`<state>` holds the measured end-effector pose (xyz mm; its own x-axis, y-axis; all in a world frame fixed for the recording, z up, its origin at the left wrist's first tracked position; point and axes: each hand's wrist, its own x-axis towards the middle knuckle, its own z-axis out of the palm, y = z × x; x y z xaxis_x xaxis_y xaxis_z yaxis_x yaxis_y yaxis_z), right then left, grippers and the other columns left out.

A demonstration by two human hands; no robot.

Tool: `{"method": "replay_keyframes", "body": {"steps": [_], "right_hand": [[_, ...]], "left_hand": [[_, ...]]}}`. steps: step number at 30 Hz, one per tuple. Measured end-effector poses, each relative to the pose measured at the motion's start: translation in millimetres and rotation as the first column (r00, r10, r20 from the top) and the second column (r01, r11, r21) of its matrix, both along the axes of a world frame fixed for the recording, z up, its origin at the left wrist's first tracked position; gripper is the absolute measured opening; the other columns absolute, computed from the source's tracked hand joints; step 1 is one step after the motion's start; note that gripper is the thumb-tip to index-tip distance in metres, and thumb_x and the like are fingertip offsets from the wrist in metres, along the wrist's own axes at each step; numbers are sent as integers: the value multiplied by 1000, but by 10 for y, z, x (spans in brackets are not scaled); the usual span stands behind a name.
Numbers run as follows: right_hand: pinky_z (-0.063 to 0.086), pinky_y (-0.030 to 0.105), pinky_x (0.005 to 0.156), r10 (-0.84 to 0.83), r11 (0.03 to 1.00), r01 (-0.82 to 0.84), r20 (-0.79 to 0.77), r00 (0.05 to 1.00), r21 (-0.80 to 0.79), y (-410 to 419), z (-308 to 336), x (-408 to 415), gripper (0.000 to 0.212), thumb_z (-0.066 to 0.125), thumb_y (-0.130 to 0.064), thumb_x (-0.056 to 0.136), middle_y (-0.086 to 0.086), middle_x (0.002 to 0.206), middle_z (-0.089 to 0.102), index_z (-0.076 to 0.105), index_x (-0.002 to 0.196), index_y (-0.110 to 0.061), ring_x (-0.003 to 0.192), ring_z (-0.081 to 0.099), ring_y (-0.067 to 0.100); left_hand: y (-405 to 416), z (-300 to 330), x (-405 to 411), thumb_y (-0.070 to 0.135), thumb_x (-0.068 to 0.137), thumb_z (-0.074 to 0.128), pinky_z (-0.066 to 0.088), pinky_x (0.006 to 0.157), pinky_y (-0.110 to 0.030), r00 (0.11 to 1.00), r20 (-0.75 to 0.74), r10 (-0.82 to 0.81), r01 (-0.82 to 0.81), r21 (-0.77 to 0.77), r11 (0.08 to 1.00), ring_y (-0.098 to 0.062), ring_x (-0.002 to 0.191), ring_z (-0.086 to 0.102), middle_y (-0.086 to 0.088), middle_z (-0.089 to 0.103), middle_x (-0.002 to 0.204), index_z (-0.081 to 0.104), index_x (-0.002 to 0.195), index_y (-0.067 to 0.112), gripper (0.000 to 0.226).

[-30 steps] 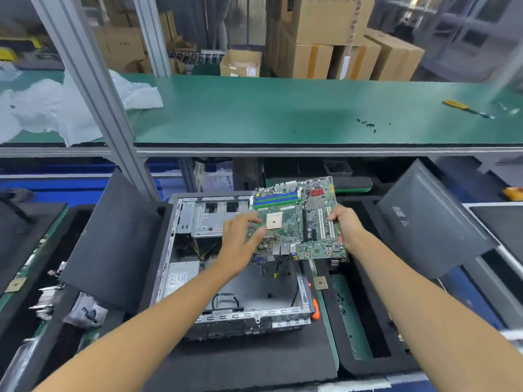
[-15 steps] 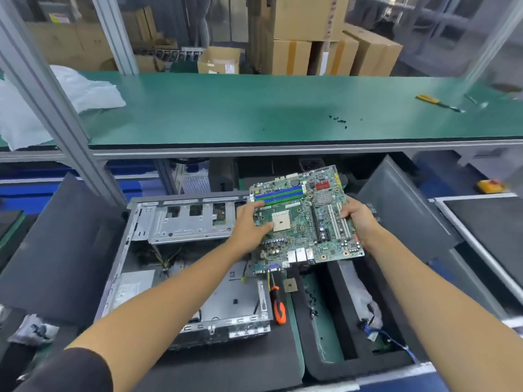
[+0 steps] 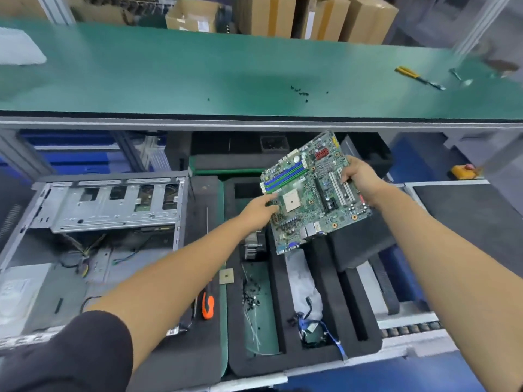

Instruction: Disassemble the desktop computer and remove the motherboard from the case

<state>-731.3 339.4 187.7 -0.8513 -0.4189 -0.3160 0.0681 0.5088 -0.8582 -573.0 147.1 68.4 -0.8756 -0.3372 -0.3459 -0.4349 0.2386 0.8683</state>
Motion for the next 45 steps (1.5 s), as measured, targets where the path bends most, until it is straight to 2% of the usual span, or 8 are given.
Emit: {"method": "replay_keyframes", "body": {"steps": [4,8,13,22,25,35,38,45], "right_hand": [[56,41,73,6,999,-4,-42,999,51,45,-199,-186,83,50,10,79,24,138,54,26,158,-1,90,67,41],[26,20,32,-59,995,64,-70,996,77,49,-481,-294,68,42,10,82,26,150,44,32,149,-1,29,34,3],[32,31,47,-23,989,35,-83,996,144,-47,-790,-316,54,38,9,89,23,131,56,35,141,-5,56,41,17],[30,36,58,-24,981,18,30,999,191,-203,-1357,-311,54,39,9,89,27,106,51,38,141,-5,65,35,23],[31,34,55,-27,989,17,66,997,148,-246,-1465,-276,60,39,13,91,42,141,38,31,149,-3,63,33,21],[31,36,62,40,935,-33,-10,999,352,-275,-1722,-417,42,43,-1,93,21,88,49,34,133,-3,67,40,25],[43,45,79,91,838,-6,-129,987,546,-229,-1716,-447,42,51,-17,95,19,113,53,28,128,-7,97,58,40],[30,46,114,95,666,136,-265,960,733,-494,-1624,-119,81,66,-33,87,21,149,28,23,148,1,139,28,38]], "left_hand": [[176,-177,-205,18,104,51,33,52,-23,996,40,-83,84,-35,996,-3,49,33,-2,64,114,53,145,25,42],[279,-394,-258,15,105,48,37,65,-18,992,74,-106,112,-72,991,-1,71,46,-6,60,137,52,145,19,40],[323,-561,-254,13,104,50,37,112,-29,984,149,-99,111,-76,991,-21,135,50,-7,50,150,50,146,12,42],[215,-644,-65,14,104,45,40,49,-16,983,182,-36,46,-49,998,-4,48,47,-5,55,143,51,144,17,41],[145,-666,46,11,104,44,42,65,-21,983,182,3,5,-45,999,-15,78,53,-2,52,145,53,142,16,40],[-35,-645,262,10,103,47,42,96,-22,985,171,28,-14,-85,996,-14,118,55,-6,55,144,58,135,15,34],[-85,-579,329,10,103,48,45,91,-28,989,144,32,-21,-78,997,-20,120,59,0,39,157,59,132,18,33],[-422,-367,485,16,102,52,40,91,-22,992,18,125,-122,-129,984,-9,129,50,4,52,143,57,135,24,34]]}}
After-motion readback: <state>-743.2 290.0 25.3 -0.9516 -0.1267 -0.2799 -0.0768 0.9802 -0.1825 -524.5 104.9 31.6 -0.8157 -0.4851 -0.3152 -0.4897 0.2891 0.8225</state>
